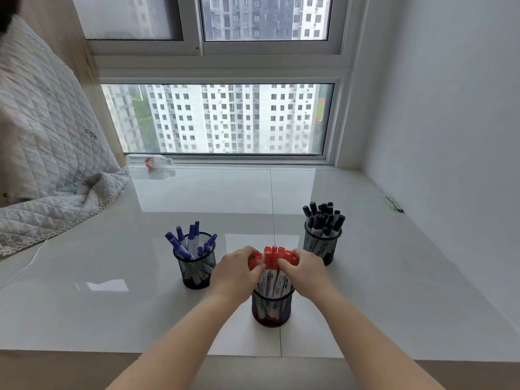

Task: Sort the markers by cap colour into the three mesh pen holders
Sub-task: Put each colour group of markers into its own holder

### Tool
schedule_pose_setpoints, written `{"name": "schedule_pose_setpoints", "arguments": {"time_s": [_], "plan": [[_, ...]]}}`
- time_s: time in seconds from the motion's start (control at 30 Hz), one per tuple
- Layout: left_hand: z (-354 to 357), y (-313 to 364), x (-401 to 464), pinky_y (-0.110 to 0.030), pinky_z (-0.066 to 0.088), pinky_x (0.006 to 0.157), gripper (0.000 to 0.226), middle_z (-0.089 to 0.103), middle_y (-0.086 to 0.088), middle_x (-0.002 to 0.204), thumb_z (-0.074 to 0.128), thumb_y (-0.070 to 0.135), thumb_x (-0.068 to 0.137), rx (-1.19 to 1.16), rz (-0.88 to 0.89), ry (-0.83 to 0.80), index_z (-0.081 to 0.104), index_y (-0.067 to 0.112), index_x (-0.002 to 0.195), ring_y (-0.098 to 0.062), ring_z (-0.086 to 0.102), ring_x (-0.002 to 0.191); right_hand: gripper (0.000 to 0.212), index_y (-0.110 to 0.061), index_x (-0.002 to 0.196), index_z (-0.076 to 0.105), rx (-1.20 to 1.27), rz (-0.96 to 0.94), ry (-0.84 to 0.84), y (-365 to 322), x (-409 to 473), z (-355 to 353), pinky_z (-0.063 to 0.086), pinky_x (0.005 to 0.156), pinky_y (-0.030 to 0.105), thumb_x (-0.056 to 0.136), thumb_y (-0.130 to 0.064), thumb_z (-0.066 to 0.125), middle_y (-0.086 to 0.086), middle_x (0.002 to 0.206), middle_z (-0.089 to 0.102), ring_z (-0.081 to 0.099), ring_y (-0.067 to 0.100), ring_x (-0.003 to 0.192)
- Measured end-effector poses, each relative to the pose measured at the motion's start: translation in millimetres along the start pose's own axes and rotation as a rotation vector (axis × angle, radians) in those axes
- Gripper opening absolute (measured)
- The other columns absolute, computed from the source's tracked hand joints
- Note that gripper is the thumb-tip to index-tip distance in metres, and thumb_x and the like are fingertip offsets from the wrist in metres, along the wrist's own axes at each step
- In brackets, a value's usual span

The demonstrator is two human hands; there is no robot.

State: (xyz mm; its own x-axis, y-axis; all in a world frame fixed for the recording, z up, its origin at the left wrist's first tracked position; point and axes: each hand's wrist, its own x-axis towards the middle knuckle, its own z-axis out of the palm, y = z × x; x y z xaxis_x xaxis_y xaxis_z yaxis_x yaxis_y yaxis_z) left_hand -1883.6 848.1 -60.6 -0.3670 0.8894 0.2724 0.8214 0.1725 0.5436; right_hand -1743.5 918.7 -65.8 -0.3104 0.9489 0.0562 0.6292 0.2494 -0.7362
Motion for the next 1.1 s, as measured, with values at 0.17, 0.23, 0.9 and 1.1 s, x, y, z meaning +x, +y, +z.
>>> {"name": "schedule_pose_setpoints", "arguments": {"time_s": [0.17, 0.23, 0.9, 1.1], "plan": [[-6.6, 3.7, 1.4, -0.027, 0.049, 0.073, 0.018, 0.057, 0.01, 0.09, 0.064, 0.038, 0.083, -0.127, 0.015, 0.038, 0.065, 0.028, 0.098, -0.005, 0.058, 0.078, 0.019, -0.01, 0.085, 0.067, 0.071, 0.004, 0.019, -8.5, 1.8, -6.5, 0.052, 0.072, 0.036, 0.083, -0.028, 0.06, 0.005, 0.082, 0.065, 0.063, 0.023, 0.079], [-13.7, 7.8, 2.1, -0.023, 0.043, 0.065, 0.015, 0.05, 0.012, 0.081, 0.065, 0.038, 0.082, -0.184, 0.034, 0.09, 0.066, 0.029, 0.094, -0.002, 0.051, 0.07, 0.019, -0.014, 0.091, 0.069, 0.094, -0.033, 0.08, -13.0, 2.0, -14.1, 0.045, 0.074, 0.027, 0.083, -0.03, 0.063, 0.0, 0.089, 0.057, 0.058, 0.016, 0.084], [-48.5, 3.1, -6.2, -0.022, 0.038, 0.049, 0.012, 0.058, 0.002, 0.058, 0.042, 0.015, 0.089, -1.239, -0.574, 0.423, 0.053, 0.013, 0.087, -0.01, 0.048, 0.051, 0.005, -0.01, 0.091, 0.054, 1.133, 0.253, 0.223, -32.0, -15.3, -59.1, 0.045, 0.051, 0.021, 0.089, -0.009, 0.05, 0.002, 0.069, 0.067, 0.057, 0.008, 0.056], [-44.3, 4.9, -11.1, -0.019, 0.049, 0.049, 0.014, 0.064, 0.003, 0.059, 0.044, 0.015, 0.093, -1.701, -0.68, 0.166, 0.056, 0.012, 0.085, -0.003, 0.058, 0.049, 0.027, -0.013, 0.114, 0.049, 1.401, 0.287, 0.044, -29.7, -17.0, -53.2, 0.04, 0.048, 0.02, 0.089, -0.004, 0.051, 0.002, 0.069, 0.067, 0.057, 0.007, 0.056]]}}
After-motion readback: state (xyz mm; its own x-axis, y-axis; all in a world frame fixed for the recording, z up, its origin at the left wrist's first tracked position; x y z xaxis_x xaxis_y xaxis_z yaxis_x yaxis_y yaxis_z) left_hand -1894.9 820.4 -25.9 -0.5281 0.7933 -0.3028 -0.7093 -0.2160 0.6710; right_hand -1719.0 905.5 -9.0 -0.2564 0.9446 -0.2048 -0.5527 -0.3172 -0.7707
